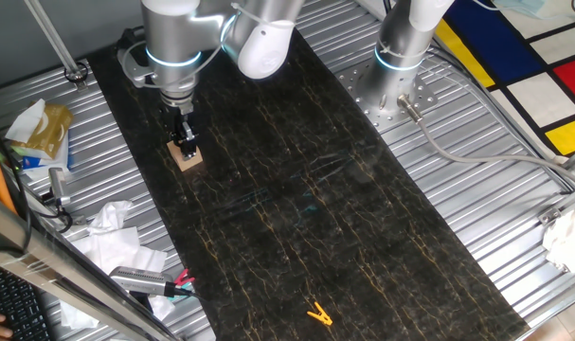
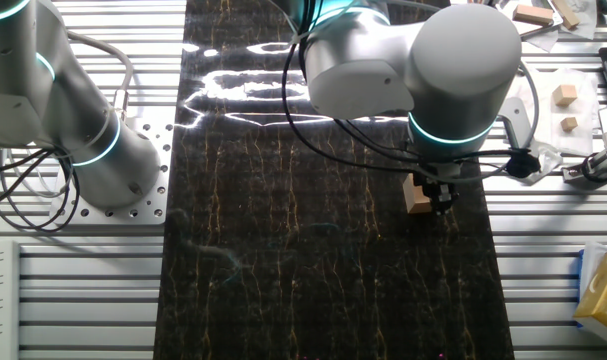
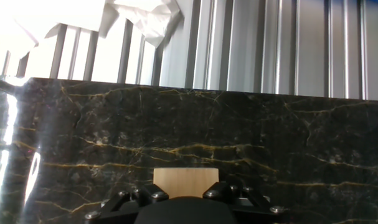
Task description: Hold a small block with the gripper and sweep it from left to right on the table
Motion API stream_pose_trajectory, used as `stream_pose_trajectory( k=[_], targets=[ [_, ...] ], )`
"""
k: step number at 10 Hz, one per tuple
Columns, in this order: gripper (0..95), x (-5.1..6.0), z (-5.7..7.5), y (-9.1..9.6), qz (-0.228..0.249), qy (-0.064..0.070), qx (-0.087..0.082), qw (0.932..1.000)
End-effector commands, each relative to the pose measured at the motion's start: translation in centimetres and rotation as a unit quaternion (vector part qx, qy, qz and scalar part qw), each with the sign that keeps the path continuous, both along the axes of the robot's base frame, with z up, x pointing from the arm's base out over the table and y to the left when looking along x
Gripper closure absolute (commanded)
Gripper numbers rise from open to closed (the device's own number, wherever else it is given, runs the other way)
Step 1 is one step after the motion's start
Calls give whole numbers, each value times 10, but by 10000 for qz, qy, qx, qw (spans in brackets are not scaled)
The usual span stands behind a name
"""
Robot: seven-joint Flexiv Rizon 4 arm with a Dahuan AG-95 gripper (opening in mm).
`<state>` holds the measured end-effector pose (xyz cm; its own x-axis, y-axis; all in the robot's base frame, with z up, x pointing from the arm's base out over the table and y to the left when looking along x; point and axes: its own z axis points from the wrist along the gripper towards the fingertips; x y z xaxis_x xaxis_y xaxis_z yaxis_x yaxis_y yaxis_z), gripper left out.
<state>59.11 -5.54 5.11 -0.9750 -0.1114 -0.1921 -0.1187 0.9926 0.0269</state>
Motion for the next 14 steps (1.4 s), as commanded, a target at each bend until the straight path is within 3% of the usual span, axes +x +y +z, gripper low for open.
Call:
stream_pose_trajectory(
  k=[1,14],
  targets=[
    [950,0,0,0,-3,6,-1,10000],
    [950,2,3,12,-148,61,23,9999]
  ],
)
